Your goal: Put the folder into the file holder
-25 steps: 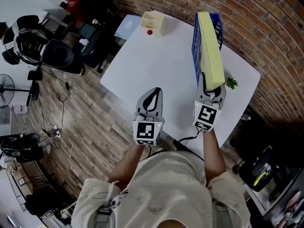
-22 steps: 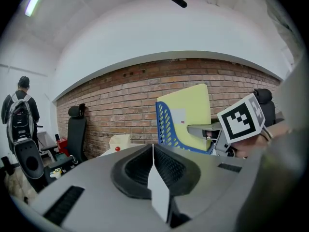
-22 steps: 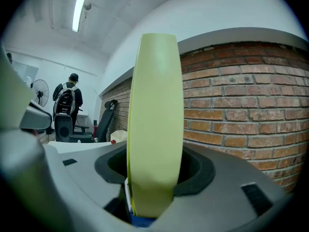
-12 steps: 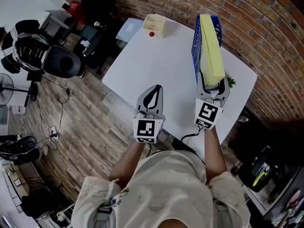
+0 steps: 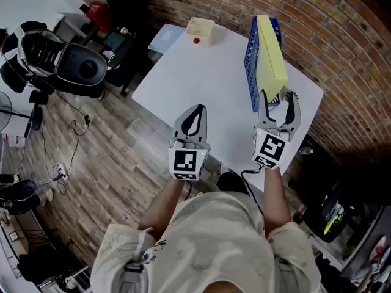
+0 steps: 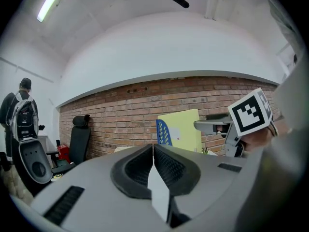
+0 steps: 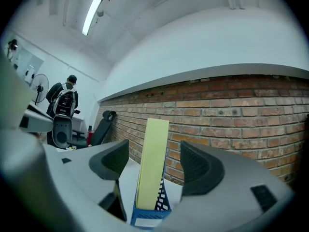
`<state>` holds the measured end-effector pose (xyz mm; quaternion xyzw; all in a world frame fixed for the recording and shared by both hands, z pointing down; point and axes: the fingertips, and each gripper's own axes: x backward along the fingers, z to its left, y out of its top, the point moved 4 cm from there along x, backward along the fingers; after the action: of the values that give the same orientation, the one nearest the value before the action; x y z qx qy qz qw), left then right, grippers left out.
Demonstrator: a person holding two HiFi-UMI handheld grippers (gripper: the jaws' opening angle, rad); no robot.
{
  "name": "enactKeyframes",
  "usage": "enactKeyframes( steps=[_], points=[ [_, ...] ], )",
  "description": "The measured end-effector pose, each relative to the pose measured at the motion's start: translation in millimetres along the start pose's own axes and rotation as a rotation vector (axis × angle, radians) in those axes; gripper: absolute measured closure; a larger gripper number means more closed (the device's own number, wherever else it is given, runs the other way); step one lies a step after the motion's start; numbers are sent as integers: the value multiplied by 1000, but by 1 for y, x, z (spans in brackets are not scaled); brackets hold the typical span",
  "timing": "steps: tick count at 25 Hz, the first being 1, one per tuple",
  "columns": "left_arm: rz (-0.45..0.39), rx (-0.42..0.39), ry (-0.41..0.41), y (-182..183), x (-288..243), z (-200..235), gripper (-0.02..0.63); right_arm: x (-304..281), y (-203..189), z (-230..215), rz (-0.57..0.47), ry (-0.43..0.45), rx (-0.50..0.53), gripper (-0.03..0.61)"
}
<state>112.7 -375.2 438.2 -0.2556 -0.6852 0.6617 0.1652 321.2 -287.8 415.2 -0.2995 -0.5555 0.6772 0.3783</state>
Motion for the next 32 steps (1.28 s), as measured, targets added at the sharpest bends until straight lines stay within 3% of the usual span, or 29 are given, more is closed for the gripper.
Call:
enactKeyframes(
  steps=[9,17,23,32],
  points=[
    [-41,23,29,3,58,11,594,64,5,17,11,13,-8,233],
    [-31,41,57,-17,120,20,594,134,-10,44,62,34,9,239],
    [-38,-72,94,-28,168,20,594,180,-19,66,89,69,-10,241],
    [-35,-12,111,-44,206,29,594,220,-15,78,74,64,-11,241]
  ],
)
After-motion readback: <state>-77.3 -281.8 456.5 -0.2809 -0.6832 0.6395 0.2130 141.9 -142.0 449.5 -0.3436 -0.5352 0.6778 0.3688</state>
